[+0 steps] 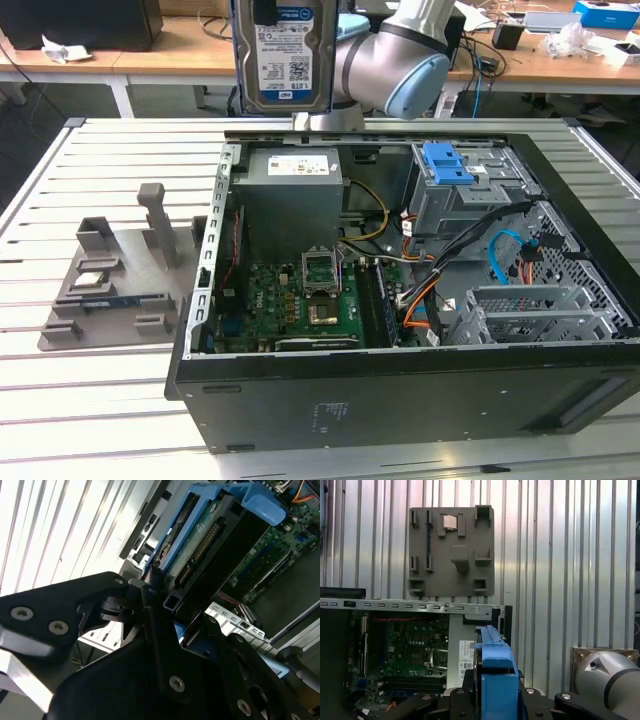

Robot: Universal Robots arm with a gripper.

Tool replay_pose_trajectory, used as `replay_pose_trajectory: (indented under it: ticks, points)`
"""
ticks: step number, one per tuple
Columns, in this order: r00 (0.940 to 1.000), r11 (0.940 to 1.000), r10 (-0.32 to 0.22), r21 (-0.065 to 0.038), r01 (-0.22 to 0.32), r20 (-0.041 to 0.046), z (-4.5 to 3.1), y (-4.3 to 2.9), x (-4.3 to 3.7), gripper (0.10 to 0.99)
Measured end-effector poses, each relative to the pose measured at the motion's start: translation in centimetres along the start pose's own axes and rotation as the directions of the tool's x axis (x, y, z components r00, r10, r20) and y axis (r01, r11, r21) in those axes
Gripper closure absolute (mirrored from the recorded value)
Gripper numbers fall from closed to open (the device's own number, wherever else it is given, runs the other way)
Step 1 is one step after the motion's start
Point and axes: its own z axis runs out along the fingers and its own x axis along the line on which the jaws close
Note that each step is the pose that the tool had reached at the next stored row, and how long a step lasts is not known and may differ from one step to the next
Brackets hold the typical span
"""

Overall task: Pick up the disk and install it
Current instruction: 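Pick up the disk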

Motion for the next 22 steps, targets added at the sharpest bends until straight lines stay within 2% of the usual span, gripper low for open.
replay_pose_trajectory:
  ticks: [3,5,8,10,22]
  points:
    - [1.0000,1.0000,0.000,0.000,0.000,0.0000,-0.04,-1.57,0.04,0.722]
    - [1.0000,1.0000,0.000,0.000,0.000,-0.0001,-0.07,-2.33,0.06,0.722]
    - [1.0000,1.0000,0.000,0.000,0.000,-0.0001,-0.11,-4.02,0.11,0.722]
    - [1.0000,1.0000,0.000,0.000,0.000,0.0000,-0.13,-4.84,0.13,0.722]
    - [1.0000,1.0000,0.000,0.000,0.000,-0.0001,-0.22,-7.99,0.17,0.722]
